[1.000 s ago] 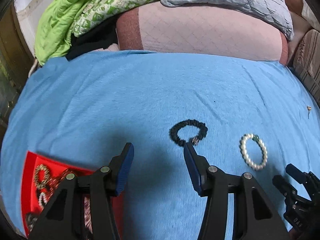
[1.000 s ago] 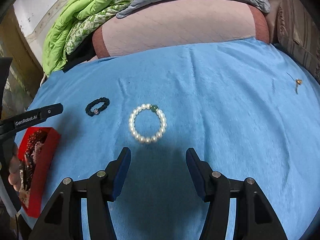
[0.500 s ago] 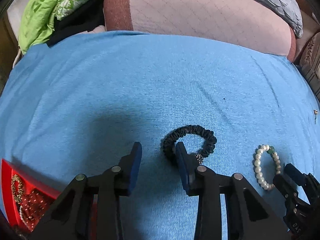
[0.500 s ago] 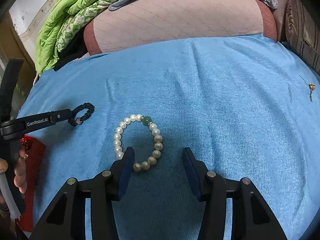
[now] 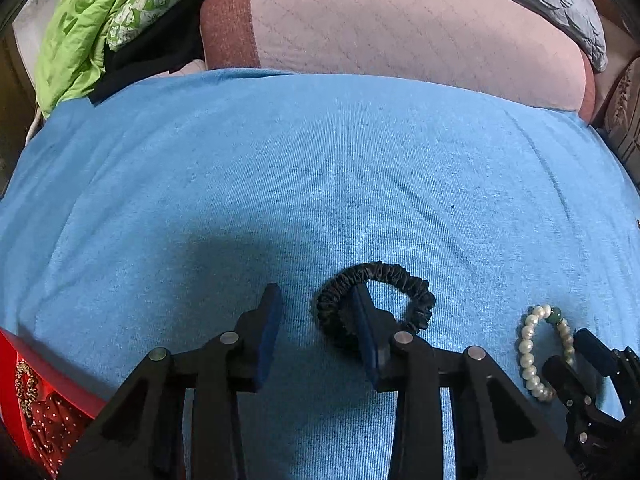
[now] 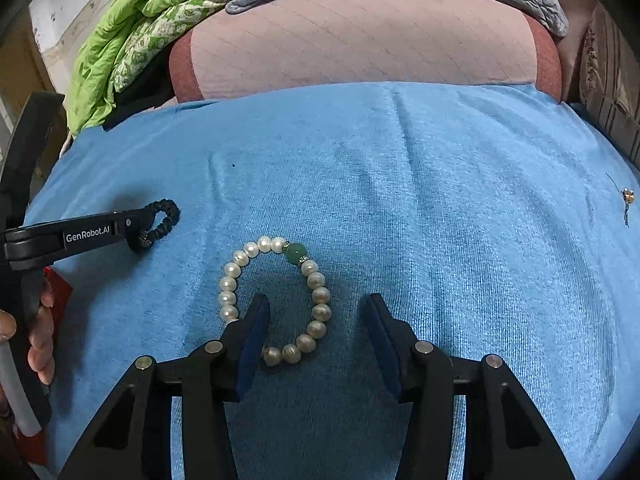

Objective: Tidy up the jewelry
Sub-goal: 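Grasp the black beaded hair tie with left gripper while right grasps pearl bracelet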

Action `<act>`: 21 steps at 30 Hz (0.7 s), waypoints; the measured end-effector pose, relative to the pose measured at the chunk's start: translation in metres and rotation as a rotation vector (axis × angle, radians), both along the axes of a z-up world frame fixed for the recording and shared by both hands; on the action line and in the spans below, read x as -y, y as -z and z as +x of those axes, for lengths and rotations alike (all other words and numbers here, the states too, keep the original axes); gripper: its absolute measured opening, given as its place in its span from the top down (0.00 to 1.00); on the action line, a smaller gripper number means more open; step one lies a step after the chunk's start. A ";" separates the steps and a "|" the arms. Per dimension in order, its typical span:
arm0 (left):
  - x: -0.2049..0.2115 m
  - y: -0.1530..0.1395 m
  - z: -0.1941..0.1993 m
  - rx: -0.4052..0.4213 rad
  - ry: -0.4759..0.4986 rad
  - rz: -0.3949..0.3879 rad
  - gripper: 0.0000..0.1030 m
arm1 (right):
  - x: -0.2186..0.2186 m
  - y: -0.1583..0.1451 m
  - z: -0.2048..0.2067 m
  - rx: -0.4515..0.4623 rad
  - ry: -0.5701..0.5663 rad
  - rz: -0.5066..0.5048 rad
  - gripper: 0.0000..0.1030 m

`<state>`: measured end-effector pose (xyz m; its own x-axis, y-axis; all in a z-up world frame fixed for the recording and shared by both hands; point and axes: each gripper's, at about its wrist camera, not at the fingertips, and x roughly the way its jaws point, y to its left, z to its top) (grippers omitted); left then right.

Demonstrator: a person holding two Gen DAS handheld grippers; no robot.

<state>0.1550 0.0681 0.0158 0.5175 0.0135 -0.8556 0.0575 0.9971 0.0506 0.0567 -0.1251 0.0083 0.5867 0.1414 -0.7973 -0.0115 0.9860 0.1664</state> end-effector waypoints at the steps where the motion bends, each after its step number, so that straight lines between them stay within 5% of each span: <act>1: 0.001 0.000 0.000 0.002 -0.002 0.005 0.67 | 0.000 0.000 0.000 0.001 0.001 -0.001 0.47; 4: 0.004 -0.001 0.000 -0.001 -0.006 0.017 0.72 | 0.002 -0.001 0.001 0.008 0.028 -0.016 0.60; 7: 0.011 -0.004 -0.003 -0.016 0.004 0.040 0.91 | 0.009 -0.002 0.000 0.014 0.053 0.002 0.75; 9: 0.016 -0.005 -0.006 -0.025 0.014 0.053 0.91 | 0.013 -0.002 0.000 0.016 0.061 0.020 0.87; 21: 0.021 -0.025 -0.038 -0.029 0.020 -0.010 0.92 | 0.012 -0.012 -0.020 0.018 0.050 0.066 0.90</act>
<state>0.1169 0.0474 0.0412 0.4921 -0.0056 -0.8705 0.0791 0.9961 0.0383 0.0365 -0.1372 0.0207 0.6085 0.1632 -0.7766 0.0342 0.9723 0.2311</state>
